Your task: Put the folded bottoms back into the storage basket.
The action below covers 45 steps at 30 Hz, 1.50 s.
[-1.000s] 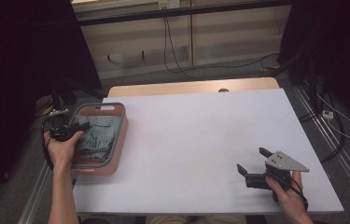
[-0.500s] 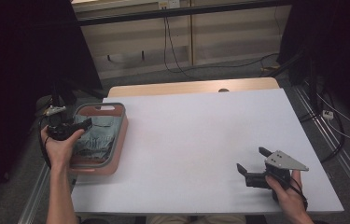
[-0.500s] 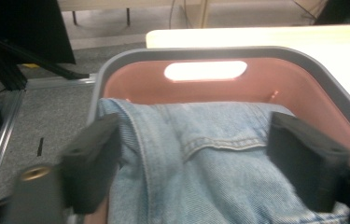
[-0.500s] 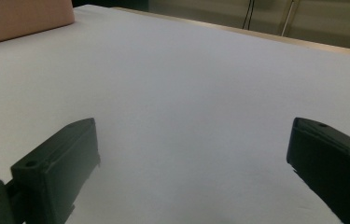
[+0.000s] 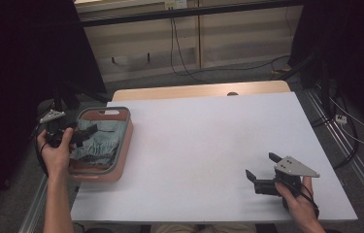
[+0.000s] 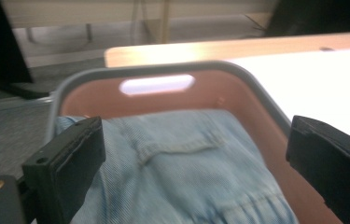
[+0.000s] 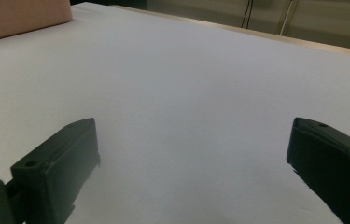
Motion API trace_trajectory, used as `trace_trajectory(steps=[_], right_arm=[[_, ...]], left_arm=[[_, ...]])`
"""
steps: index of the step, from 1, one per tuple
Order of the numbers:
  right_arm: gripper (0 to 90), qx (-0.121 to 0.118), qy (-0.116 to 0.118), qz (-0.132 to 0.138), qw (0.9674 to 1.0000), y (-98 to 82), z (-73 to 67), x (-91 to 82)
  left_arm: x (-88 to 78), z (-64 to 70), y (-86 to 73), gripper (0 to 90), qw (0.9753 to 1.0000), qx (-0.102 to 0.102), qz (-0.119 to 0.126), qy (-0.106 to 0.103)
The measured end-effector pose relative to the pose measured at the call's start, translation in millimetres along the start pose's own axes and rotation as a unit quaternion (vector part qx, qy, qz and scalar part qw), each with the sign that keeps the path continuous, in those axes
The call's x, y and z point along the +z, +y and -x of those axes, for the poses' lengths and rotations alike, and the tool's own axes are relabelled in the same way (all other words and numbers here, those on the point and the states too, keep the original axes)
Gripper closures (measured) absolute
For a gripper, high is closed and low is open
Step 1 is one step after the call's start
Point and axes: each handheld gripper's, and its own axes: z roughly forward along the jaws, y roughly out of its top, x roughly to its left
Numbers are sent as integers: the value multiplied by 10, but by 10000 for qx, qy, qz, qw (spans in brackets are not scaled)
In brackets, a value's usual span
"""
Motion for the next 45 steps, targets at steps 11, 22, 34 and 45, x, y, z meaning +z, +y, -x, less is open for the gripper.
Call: trace_trajectory(steps=[11, 22, 34, 45], right_arm=[[23, -4, -40, -1, 10000, 2, 3, -3], [23, 1, -39, 6, 10000, 3, 4, -10], [23, -5, -26, 16, 10000, 6, -4, -8], [23, -15, -16, 15, 10000, 6, -5, -2]], left_arm=[[-144, 60, -90, 50, 9995, 47, -83, 287], [-359, 157, -150, 48, 9990, -104, 202, 382], [-549, 463, -137, 48, 9988, 307, 368, 117], [-621, 650, -262, 49, 9981, 491, 354, -63]])
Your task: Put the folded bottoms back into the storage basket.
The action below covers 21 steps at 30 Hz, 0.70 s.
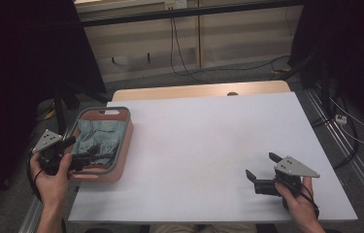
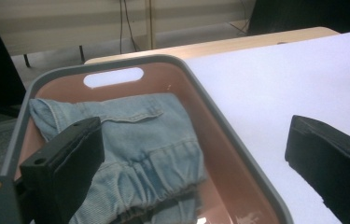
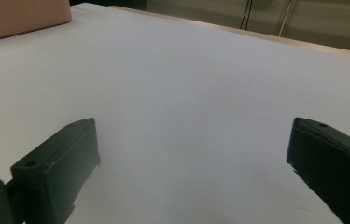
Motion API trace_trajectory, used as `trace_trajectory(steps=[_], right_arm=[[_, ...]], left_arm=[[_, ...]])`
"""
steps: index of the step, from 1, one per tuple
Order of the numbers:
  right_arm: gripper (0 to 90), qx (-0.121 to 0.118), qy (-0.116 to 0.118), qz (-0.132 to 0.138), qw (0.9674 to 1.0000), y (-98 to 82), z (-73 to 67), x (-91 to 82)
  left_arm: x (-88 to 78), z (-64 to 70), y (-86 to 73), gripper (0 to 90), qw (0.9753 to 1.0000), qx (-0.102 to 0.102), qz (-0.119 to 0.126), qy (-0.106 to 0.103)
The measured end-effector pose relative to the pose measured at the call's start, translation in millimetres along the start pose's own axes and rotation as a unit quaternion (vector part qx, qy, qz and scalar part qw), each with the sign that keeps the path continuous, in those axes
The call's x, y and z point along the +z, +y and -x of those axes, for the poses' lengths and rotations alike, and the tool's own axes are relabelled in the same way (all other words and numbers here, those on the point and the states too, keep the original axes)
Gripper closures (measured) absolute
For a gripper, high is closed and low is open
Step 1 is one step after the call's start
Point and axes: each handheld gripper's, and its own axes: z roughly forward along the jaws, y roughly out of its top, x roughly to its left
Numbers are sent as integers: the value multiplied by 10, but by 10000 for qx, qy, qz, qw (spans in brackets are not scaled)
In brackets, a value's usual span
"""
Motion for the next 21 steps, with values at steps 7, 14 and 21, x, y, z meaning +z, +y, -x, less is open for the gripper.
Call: trace_trajectory(steps=[7, 14, 21], right_arm=[[23, -4, 25, -16, 10000, 1, -8, 14], [23, 0, 27, -14, 10000, 1, -7, 14], [23, -3, 36, -12, 10000, 1, -4, 15]], left_arm=[[6, 172, 45, 49, 9997, 244, 0, -68], [86, 261, 97, 52, 9994, 281, -15, -222], [196, 395, 182, 53, 9984, 334, 20, -452]])
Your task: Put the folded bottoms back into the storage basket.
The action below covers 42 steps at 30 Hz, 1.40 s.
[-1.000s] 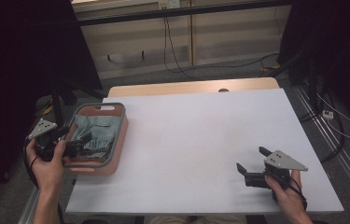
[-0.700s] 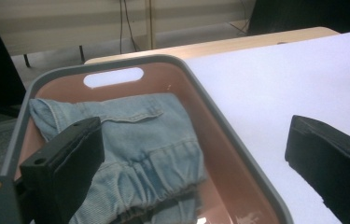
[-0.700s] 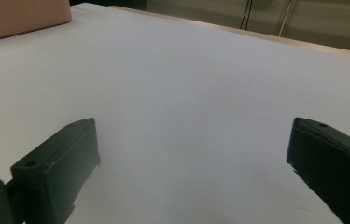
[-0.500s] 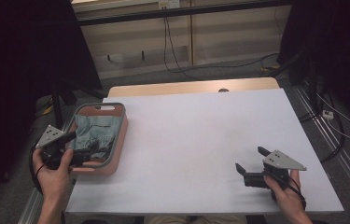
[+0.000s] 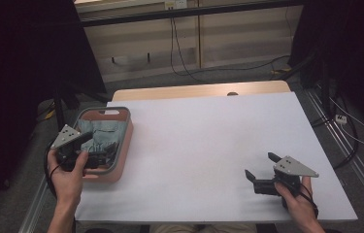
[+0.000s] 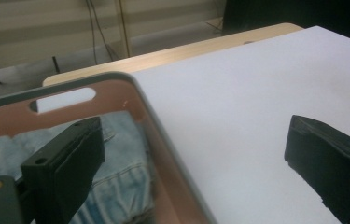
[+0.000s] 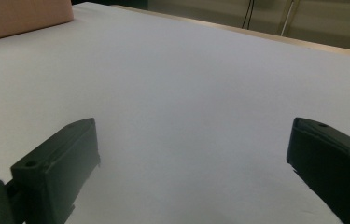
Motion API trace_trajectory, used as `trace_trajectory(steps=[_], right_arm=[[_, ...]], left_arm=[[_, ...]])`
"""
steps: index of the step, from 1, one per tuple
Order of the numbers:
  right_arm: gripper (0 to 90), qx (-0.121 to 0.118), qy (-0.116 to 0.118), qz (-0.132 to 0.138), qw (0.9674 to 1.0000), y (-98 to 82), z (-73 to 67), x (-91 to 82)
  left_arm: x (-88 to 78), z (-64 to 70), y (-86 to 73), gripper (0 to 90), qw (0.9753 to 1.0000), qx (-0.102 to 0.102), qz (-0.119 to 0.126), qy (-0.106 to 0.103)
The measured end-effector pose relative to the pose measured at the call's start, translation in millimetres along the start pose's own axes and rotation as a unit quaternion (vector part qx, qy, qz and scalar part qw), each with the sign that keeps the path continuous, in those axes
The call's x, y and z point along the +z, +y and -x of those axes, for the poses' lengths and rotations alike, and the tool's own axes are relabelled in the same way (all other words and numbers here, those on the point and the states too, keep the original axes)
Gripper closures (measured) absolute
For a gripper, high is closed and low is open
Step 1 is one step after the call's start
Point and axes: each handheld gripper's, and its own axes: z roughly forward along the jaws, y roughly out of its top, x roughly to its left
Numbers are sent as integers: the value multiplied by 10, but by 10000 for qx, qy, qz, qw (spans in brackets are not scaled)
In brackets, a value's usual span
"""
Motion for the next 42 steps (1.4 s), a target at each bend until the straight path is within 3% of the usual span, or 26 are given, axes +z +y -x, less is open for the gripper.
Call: trace_trajectory(steps=[6, 26, 32, 36, 42], right_arm=[[23, -4, -5, 9, 10000, -1, 6, -10], [23, -13, -15, 19, 10000, 2, 2, -20], [23, -8, -13, 21, 10000, 1, 6, -19], [23, -13, -9, 21, 10000, 1, 4, -16], [23, -14, -8, 20, 10000, 1, 6, -16]], left_arm=[[84, 141, 60, 52, 9996, 243, -87, -92], [410, 394, 166, 51, 9969, 473, -170, -609], [536, 448, 146, 51, 9960, 429, -246, -740], [605, 519, 122, 51, 9951, 508, -297, -791], [705, 580, 82, 54, 9938, 400, -397, -954]])
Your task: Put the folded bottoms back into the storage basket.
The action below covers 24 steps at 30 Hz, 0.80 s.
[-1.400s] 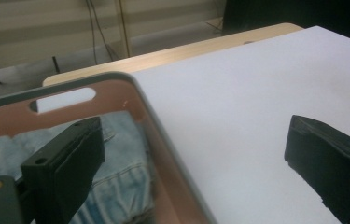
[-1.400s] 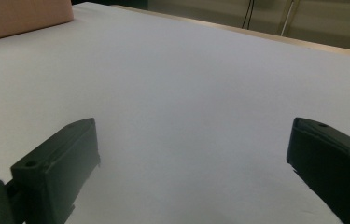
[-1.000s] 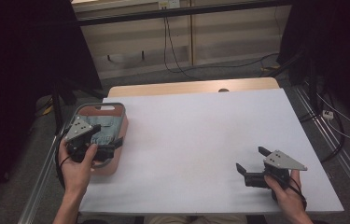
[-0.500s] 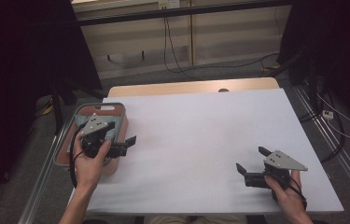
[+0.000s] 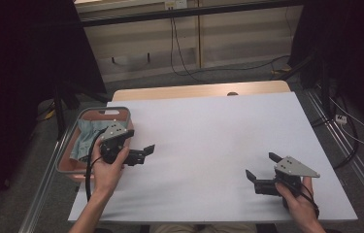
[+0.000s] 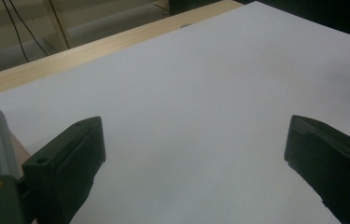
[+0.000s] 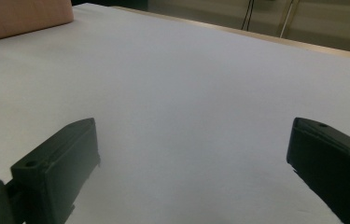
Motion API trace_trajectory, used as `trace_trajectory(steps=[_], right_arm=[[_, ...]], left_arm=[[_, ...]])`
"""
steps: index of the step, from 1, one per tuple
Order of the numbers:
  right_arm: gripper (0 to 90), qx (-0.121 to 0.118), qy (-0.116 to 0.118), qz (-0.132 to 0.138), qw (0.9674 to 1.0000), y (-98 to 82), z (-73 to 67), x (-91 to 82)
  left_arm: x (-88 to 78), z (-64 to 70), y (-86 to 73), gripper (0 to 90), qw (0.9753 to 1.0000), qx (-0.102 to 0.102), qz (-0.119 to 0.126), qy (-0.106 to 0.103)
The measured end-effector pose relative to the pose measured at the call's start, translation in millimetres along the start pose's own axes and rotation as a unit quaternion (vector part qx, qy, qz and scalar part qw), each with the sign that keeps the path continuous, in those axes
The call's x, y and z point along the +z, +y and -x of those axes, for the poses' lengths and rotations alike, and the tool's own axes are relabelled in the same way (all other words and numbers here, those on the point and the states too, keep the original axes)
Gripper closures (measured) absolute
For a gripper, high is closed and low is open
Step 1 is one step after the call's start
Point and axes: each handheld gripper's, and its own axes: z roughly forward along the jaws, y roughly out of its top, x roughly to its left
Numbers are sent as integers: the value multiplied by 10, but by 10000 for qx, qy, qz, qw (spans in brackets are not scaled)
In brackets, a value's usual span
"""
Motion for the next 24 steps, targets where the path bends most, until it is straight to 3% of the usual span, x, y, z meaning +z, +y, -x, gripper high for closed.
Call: trace_trajectory(steps=[12, 16, 24], right_arm=[[23, -7, 1, -10, 10000, -2, -2, 3], [23, -11, 7, -14, 10000, -2, -2, 5], [23, -11, 25, -31, 10000, -2, -9, 17]], left_arm=[[204, 130, -96, 53, 9997, 131, -192, -66], [281, 124, -181, 51, 9995, -124, -191, -234], [345, 219, -260, 50, 9992, 55, -282, -272]])
